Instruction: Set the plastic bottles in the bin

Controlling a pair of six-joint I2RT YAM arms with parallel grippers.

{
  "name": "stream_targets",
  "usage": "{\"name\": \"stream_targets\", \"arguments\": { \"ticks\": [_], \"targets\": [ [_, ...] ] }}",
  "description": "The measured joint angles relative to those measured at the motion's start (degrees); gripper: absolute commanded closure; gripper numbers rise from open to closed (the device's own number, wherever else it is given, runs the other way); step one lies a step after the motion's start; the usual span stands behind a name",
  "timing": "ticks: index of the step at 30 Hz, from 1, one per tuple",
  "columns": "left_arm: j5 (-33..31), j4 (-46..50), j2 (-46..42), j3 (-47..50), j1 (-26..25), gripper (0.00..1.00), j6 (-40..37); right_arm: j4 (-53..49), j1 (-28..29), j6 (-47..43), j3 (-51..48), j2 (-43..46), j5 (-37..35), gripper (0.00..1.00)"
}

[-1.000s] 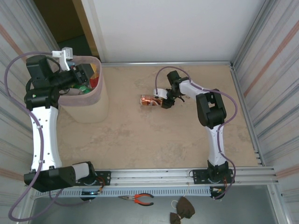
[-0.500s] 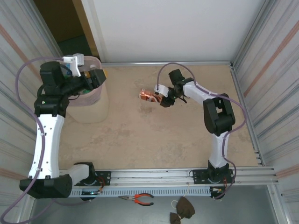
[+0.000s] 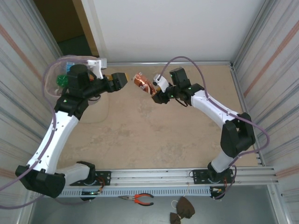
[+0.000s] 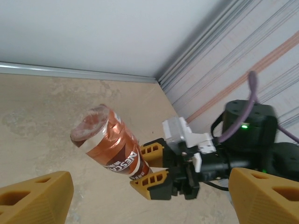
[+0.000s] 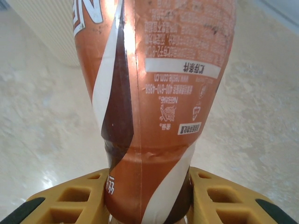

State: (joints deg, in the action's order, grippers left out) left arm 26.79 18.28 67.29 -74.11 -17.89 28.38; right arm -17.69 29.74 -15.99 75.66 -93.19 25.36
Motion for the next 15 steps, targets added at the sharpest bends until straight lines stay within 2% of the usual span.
{"name": "stream_targets", "arguments": {
  "ticks": [5,15],
  "targets": [
    [-4.04,-1.92,3.37,-0.26,-5.14,0.09,0.42,4.87,1.79,6.71,-3.69,5.57,-0.04,0.76],
    [-6.36,-3.37,9.35,-2.25,-6.88,0.07,2.64,8.35,4.17,11.13,-5.84,10.58,0.04,0.76]
  ]
}}
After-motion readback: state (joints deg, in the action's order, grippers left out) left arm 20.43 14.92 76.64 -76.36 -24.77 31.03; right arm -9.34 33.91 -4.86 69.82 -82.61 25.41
